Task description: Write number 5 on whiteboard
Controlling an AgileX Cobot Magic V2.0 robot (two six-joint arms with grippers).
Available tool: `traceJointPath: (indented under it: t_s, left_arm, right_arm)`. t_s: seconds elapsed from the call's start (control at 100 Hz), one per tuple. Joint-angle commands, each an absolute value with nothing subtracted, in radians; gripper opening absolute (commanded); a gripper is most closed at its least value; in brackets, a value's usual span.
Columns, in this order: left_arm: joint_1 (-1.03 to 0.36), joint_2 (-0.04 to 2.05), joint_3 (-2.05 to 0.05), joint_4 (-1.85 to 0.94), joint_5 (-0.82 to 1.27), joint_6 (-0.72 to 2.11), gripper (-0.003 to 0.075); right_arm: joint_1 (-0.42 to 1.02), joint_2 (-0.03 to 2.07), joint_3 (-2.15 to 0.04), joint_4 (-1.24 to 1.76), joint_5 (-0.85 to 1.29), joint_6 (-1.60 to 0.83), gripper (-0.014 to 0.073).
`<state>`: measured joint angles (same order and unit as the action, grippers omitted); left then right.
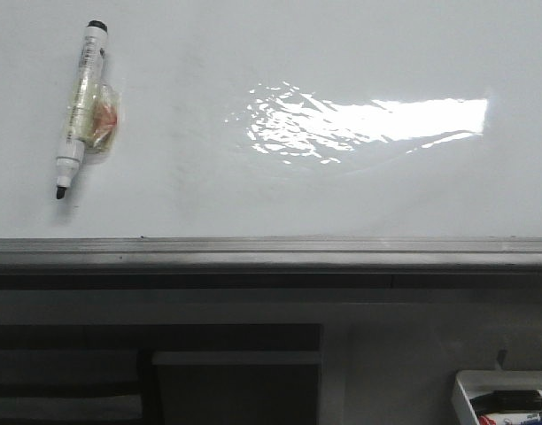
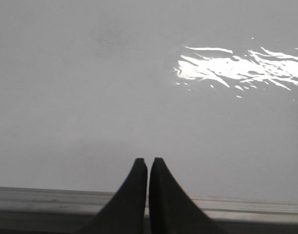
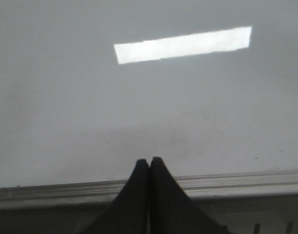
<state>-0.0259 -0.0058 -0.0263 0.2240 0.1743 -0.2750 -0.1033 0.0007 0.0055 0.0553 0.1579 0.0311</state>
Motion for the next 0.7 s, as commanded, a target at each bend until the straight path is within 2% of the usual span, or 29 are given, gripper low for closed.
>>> traceJointPath:
  t_s: [0.0,0.16,0.41,0.56,0.69]
  left_arm:
    - [-0.01,0.007,-0.118,0.259,0.122,-0.286,-0.0021]
    - [0.003,0.115,-0.237,0.253,0.206,-0.286,-0.002]
    - [0.003,0.16,-0.26,0.302,0.105,-0.286,-0.0015]
    - [0.003,0.16,-0.234,0.302,-0.025,-0.286,0.0123]
    - [0.003,0.16,-0.205,0.302,-0.123,-0.286,0.0135]
  right_arm:
    - [-0.107,0.072,-0.036,0.095,0.084,0.022,-0.0061]
    - [-0.107,0.225,-0.047,0.097,0.078,0.022,-0.0061]
    - [-0.107,0.352,-0.116,0.097,0.078,0.022,-0.0061]
    - [-0.107,0.352,-0.116,0.097,0.026,0.022,-0.0061]
    - [-0.076,0.352,-0.116,0.097,0.022,0.022,-0.0061]
